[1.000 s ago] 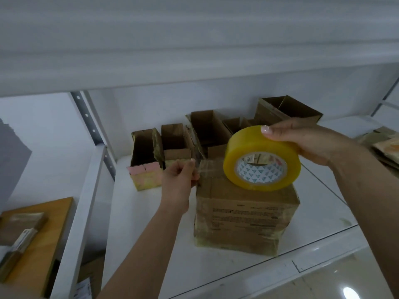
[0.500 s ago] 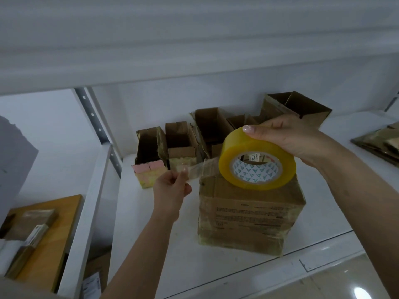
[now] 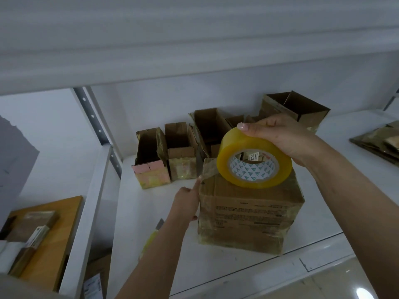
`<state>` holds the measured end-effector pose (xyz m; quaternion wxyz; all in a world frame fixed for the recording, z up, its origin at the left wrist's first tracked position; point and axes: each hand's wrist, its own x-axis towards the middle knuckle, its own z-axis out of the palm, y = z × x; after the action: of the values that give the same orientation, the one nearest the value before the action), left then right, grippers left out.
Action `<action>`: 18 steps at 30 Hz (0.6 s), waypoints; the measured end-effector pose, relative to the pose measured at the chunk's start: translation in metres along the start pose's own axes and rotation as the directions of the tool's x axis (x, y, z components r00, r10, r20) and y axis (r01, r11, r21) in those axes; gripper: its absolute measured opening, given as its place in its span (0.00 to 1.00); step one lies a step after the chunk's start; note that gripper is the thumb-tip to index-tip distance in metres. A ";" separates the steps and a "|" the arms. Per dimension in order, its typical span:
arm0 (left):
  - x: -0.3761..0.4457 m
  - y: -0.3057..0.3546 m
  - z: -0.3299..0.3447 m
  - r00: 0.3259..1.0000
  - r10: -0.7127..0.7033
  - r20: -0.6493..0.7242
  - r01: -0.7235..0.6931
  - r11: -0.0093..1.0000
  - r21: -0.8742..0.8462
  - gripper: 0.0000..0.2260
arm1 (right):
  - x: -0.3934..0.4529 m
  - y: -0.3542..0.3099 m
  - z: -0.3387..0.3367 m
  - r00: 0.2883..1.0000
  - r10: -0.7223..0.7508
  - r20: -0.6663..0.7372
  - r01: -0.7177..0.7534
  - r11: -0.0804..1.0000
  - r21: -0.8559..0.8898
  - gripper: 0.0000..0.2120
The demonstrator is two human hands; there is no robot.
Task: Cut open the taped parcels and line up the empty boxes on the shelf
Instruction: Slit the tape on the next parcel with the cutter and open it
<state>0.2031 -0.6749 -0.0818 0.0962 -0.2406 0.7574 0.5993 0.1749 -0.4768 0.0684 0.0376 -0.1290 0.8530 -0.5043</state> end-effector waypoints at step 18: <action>-0.007 0.039 -0.001 0.545 0.733 0.407 -0.837 0.452 0.307 0.34 | 0.006 0.007 -0.011 0.993 -0.019 0.120 0.024 0.999 -0.039 0.36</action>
<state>0.1904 -0.6676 -0.0451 -0.0571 0.2364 0.8861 0.3946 0.1652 -0.4653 0.0679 0.0804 -0.1687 0.8579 -0.4786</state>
